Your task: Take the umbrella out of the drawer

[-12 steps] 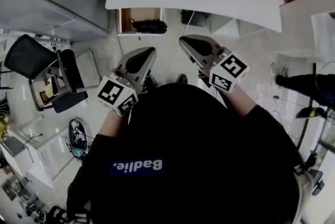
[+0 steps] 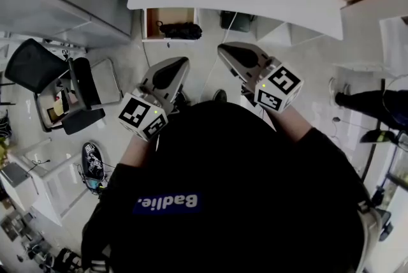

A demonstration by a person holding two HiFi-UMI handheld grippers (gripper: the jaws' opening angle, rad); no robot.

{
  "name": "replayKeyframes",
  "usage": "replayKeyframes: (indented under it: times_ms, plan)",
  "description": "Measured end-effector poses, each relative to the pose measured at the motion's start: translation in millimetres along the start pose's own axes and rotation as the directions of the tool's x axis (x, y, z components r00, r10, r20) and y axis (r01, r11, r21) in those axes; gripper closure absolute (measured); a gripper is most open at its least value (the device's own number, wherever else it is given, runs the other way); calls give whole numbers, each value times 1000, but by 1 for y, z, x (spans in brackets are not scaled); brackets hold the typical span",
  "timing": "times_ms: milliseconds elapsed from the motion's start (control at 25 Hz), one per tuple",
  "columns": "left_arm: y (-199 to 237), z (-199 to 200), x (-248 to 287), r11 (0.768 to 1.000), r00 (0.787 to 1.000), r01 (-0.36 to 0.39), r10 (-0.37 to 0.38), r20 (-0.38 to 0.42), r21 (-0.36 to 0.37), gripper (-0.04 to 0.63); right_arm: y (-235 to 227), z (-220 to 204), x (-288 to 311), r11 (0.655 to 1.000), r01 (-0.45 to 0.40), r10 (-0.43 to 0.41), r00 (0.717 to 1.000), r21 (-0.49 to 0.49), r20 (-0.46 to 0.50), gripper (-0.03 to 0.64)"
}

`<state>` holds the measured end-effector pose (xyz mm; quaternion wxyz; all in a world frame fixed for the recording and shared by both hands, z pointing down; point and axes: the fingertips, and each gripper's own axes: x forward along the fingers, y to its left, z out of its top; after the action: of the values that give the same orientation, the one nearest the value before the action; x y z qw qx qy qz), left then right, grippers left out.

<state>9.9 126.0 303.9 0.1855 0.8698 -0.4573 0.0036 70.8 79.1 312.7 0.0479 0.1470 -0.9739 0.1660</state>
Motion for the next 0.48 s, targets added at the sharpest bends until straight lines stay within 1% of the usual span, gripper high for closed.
replayKeyframes:
  times_ms: [320,480]
  plan:
    - [-9,0,10,1000,1000,-15,16,-13,19,598,-6,1,-11,1000,-14,14,1000,1,3,591]
    - [-12,4,17,999,999,-20,19,27,50,598,-13,1,-19,1000,-25,25,1000,5,11,591]
